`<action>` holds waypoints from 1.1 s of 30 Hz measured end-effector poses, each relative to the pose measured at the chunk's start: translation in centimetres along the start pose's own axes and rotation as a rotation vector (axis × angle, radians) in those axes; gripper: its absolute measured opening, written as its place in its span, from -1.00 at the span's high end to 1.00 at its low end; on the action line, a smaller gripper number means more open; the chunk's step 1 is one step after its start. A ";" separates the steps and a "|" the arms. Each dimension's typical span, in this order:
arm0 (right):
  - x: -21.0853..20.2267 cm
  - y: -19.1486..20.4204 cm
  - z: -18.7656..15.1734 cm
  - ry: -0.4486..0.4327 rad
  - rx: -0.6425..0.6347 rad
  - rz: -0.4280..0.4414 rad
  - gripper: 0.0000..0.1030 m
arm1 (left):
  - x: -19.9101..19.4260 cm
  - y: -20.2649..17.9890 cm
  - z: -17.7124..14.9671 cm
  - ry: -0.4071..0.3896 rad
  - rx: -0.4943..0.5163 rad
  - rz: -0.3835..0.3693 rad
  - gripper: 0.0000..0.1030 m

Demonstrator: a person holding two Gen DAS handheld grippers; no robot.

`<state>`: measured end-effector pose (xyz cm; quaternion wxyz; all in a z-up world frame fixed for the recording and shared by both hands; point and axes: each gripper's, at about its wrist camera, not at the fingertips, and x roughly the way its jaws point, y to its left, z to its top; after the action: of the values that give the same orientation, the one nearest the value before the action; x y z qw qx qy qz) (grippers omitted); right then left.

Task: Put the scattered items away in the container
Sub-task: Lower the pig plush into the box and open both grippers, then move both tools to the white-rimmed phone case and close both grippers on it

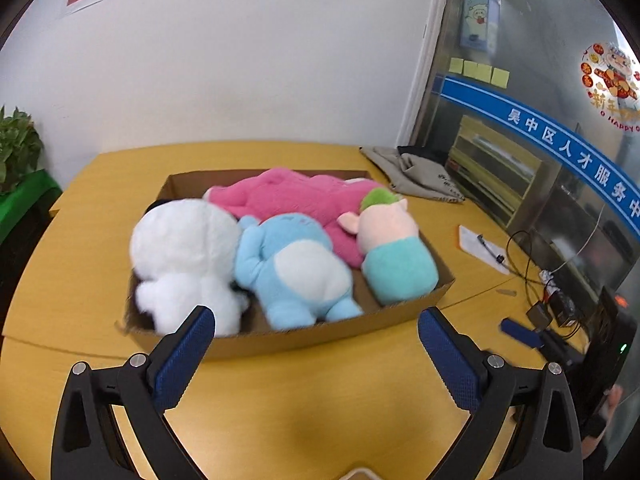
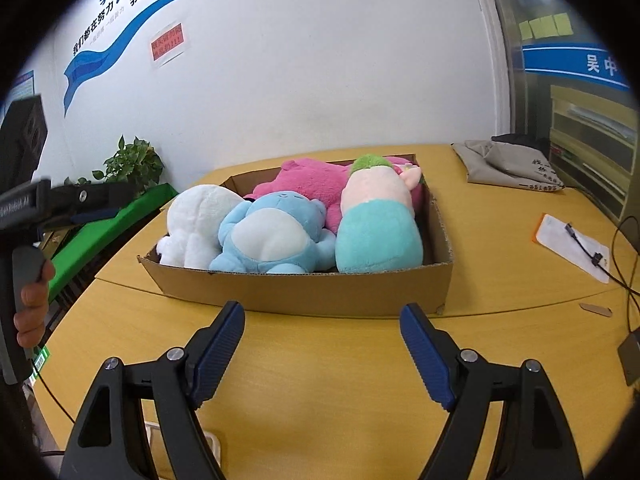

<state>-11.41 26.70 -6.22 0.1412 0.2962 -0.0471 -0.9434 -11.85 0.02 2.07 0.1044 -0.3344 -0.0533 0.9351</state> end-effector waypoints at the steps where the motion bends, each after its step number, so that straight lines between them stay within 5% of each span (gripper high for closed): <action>1: -0.4 0.0 -0.2 0.000 0.006 -0.003 -0.56 | -0.3 0.2 -0.6 0.005 0.001 0.008 -1.00; 14: -3.0 0.9 -4.0 0.026 0.039 0.016 -0.56 | -3.5 1.6 -8.8 0.090 0.010 0.077 -1.00; 33: -3.0 3.7 -7.5 0.111 0.008 0.041 -0.56 | -3.0 5.3 -16.3 0.209 -0.121 0.042 -1.00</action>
<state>-3.92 24.03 -10.12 0.1616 0.3478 -0.0489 -0.9222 0.00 -5.34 -9.57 0.0692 -0.4367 -0.0916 0.8923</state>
